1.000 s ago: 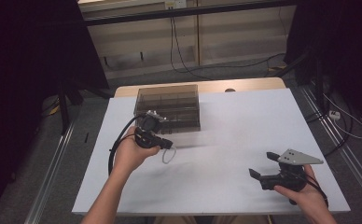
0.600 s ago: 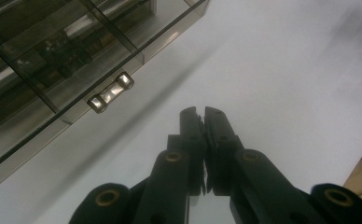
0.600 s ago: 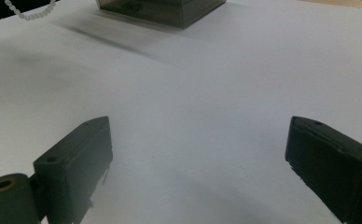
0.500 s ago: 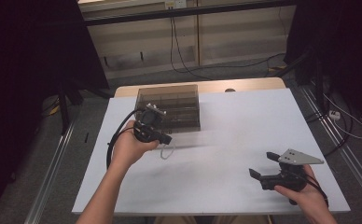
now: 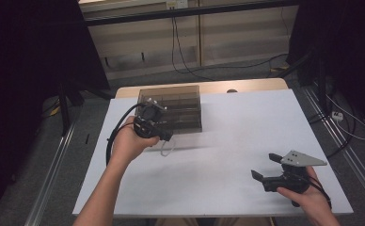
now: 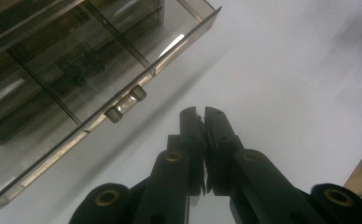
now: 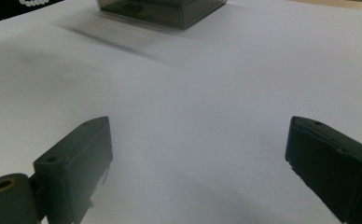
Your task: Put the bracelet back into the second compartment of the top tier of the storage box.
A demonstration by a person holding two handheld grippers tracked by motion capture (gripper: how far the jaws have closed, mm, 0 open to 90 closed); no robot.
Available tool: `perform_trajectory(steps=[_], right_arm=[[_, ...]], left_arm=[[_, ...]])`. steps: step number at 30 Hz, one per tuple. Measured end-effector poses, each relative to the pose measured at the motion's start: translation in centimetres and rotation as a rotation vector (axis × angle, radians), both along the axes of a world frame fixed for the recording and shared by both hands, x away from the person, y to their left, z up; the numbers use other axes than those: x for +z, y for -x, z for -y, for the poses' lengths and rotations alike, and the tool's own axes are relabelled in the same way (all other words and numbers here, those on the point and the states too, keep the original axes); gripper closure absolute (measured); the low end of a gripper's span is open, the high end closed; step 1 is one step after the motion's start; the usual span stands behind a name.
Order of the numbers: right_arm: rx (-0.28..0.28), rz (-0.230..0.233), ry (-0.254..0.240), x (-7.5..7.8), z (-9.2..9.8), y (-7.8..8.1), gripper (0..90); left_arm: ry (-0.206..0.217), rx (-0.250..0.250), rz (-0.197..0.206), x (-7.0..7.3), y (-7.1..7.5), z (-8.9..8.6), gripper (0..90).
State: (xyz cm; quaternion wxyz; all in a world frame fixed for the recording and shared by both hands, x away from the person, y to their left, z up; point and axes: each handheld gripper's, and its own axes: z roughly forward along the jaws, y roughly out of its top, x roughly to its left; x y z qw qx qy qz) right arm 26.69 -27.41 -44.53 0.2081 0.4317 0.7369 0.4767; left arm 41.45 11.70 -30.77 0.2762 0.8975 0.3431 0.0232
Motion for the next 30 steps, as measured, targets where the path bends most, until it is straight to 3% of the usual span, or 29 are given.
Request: perform_trajectory(steps=[30], right_arm=[[0.007,-0.005,-0.008,0.0,0.0,0.0,6.9]], left_arm=[[0.001,0.012,0.031,2.6,-2.0,0.8,87.5]])
